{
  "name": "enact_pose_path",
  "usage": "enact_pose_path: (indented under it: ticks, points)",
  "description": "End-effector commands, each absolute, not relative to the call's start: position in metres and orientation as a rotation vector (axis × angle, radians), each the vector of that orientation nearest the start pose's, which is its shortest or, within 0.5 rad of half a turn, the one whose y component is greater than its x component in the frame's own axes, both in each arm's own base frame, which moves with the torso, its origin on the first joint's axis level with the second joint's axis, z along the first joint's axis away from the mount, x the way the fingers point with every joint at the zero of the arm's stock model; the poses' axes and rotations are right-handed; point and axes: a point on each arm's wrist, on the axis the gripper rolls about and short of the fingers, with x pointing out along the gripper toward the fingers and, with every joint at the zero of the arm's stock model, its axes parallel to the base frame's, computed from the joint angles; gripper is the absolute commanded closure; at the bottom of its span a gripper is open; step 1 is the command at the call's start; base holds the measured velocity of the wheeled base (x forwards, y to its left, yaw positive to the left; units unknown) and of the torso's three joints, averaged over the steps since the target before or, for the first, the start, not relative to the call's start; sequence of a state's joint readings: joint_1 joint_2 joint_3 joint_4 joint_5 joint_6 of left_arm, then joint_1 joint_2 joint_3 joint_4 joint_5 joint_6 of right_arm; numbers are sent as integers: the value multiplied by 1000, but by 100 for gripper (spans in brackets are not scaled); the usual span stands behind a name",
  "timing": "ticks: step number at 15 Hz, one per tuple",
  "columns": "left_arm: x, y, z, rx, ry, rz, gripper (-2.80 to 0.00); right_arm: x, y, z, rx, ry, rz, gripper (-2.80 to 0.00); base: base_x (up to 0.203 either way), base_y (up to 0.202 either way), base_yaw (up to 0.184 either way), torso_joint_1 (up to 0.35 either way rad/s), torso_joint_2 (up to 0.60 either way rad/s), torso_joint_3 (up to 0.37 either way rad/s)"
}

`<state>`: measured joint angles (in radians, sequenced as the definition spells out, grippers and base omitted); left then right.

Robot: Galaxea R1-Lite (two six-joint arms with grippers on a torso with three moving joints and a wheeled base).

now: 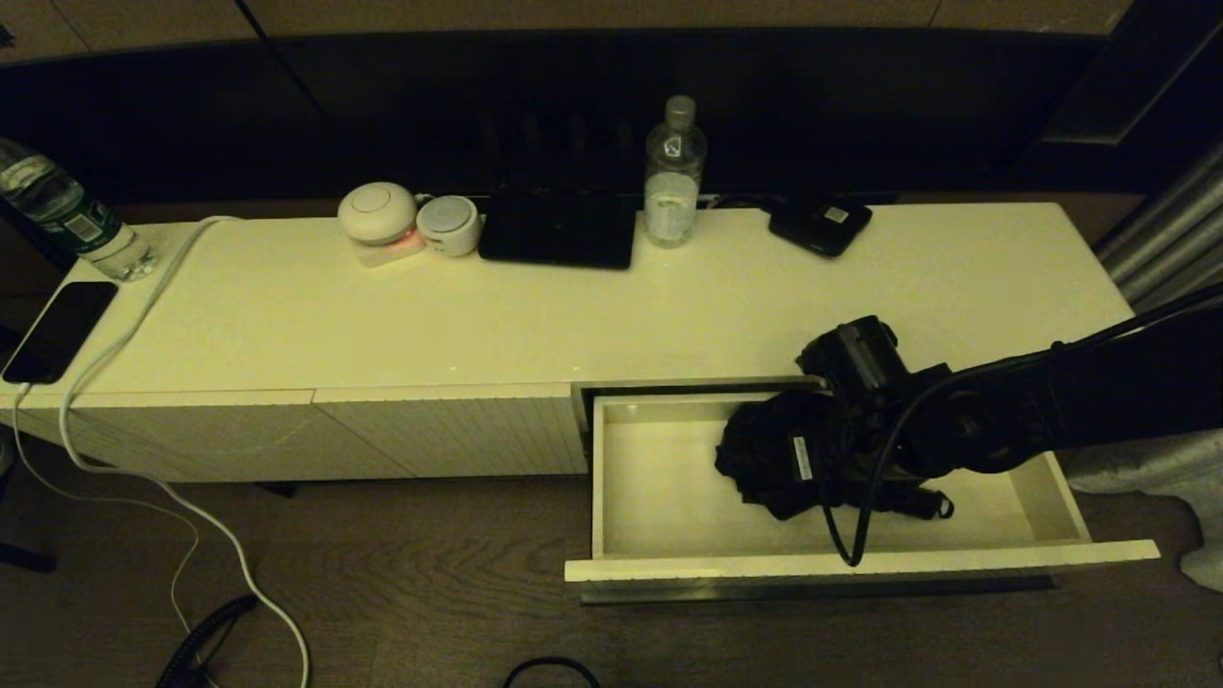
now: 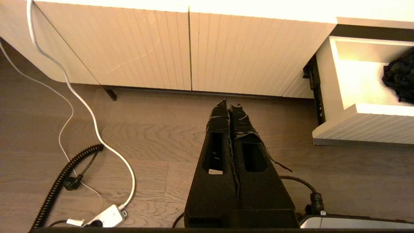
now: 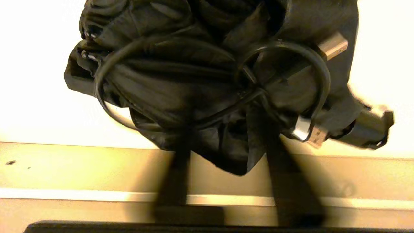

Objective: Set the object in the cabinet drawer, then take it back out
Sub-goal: Take the umbrella out of the drawer and put it on the table

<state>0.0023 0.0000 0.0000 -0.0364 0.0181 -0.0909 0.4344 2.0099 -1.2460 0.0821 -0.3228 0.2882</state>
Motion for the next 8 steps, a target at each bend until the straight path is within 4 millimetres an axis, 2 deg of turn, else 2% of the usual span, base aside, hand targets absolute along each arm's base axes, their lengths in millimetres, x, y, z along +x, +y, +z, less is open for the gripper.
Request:
enact_pose_path:
  ticks: [1, 5, 8]
  points:
    - [-23, 0, 79, -92, -39, 20, 0, 340, 155, 127, -24, 803, -2, 0, 0, 0, 0, 0, 0, 0]
    - [-23, 0, 79, -92, -39, 20, 0, 340, 154, 127, -25, 811, -3, 0, 0, 0, 0, 0, 0, 0]
    - [-23, 0, 79, -92, -39, 20, 0, 335, 151, 142, -17, 773, -4, 0, 0, 0, 0, 0, 0, 0]
